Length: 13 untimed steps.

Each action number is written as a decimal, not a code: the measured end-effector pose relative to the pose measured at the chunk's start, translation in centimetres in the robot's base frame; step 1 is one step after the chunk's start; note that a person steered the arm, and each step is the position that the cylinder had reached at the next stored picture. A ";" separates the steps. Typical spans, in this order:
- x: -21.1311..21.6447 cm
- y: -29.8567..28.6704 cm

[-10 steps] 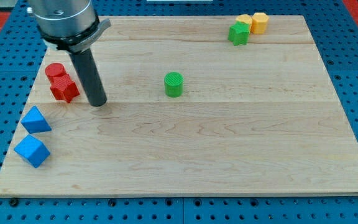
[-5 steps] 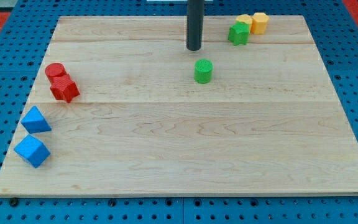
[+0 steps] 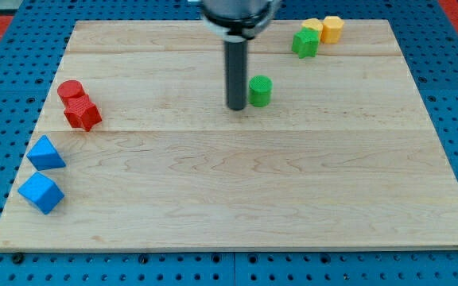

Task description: Push the green circle towards the bottom right side of the green star

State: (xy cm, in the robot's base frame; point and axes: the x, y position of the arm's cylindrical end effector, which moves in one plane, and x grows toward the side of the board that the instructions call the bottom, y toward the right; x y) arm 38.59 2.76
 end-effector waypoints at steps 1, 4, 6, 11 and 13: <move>-4.1 4.6; -7.1 11.7; 2.5 6.1; 21.4 -26.0; 20.4 -33.2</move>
State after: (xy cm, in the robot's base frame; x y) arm 58.96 -30.47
